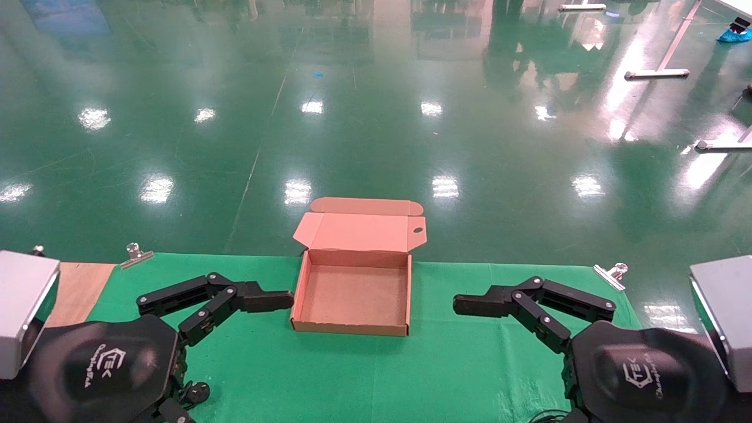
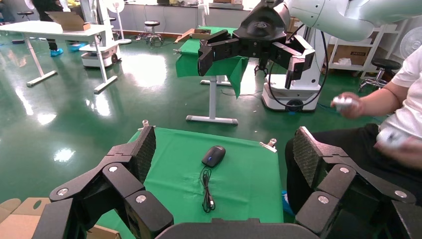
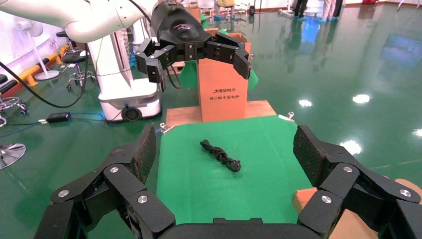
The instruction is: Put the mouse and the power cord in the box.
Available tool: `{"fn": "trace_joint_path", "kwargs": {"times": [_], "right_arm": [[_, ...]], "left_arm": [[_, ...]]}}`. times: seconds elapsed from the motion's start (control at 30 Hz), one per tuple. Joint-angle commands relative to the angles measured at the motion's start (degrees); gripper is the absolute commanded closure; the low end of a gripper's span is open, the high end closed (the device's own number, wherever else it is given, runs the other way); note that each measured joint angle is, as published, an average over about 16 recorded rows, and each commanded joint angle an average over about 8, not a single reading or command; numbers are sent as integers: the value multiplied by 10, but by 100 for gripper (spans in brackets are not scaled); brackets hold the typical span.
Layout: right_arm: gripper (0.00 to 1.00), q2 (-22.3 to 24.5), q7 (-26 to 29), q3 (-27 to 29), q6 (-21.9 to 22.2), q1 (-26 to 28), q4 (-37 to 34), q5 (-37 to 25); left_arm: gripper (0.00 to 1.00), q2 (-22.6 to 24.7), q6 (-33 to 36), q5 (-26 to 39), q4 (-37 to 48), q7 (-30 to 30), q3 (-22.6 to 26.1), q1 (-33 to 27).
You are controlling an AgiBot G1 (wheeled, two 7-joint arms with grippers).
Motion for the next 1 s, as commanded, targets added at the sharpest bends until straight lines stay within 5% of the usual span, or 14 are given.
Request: {"fn": "trace_joint_path", "kwargs": {"times": [0.03, 0.3, 0.5, 1.0], "right_arm": [[0, 0, 0, 0, 0, 0, 0, 0], [0, 0, -2, -2, 0, 0, -1, -7], [0, -1, -16, -33, -8, 14, -6, -80], [0, -95, -108, -228, -33, 140, -60, -499]], "left_arm": [[0, 0, 0, 0, 0, 0, 0, 0], [0, 5, 3, -1, -2, 2, 2, 1], [0, 25, 13, 54, -10, 30, 29, -8], [0, 96, -75, 535, 71, 132, 190, -93]]}}
